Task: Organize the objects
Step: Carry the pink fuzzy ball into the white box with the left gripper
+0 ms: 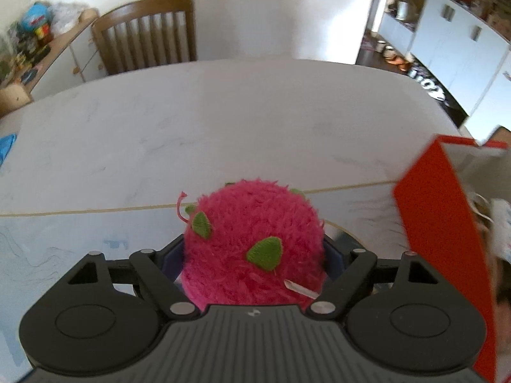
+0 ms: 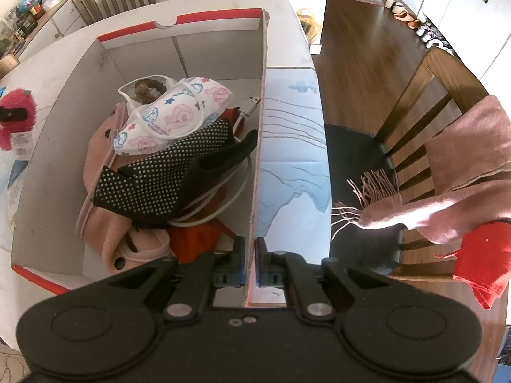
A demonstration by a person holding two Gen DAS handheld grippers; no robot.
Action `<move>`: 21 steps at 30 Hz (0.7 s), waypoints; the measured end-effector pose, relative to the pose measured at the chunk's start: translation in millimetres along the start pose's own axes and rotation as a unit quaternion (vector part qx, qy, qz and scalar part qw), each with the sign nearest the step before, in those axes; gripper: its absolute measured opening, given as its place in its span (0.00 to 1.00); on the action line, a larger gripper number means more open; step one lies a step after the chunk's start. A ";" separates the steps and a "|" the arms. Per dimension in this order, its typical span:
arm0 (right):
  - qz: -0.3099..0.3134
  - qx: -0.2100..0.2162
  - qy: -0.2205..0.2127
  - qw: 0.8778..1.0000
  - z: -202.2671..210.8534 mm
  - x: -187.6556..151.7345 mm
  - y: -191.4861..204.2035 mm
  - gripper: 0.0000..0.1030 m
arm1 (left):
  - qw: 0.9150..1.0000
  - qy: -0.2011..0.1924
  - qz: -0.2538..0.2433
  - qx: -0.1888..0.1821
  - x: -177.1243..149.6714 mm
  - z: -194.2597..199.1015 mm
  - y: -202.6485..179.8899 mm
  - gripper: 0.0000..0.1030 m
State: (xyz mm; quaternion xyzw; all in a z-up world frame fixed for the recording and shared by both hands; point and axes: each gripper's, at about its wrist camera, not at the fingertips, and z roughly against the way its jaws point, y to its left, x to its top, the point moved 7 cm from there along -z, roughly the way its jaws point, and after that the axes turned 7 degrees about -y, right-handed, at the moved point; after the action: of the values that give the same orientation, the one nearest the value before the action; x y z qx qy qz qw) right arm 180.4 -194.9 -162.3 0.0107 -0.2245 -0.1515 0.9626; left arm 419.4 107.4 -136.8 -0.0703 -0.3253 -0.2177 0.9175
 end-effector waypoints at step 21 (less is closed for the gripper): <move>0.018 0.004 -0.010 1.000 1.7 0.4 0.7 0.05 | 0.986 -0.055 -0.099 -0.120 12.0 130.4 -125.0 0.82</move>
State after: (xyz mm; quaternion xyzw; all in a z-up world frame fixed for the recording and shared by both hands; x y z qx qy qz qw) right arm 180.1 -194.2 -160.6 0.0086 -0.2350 -0.1338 0.9627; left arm 298.2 26.6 -29.4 -0.1587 -0.3518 -0.3409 0.8572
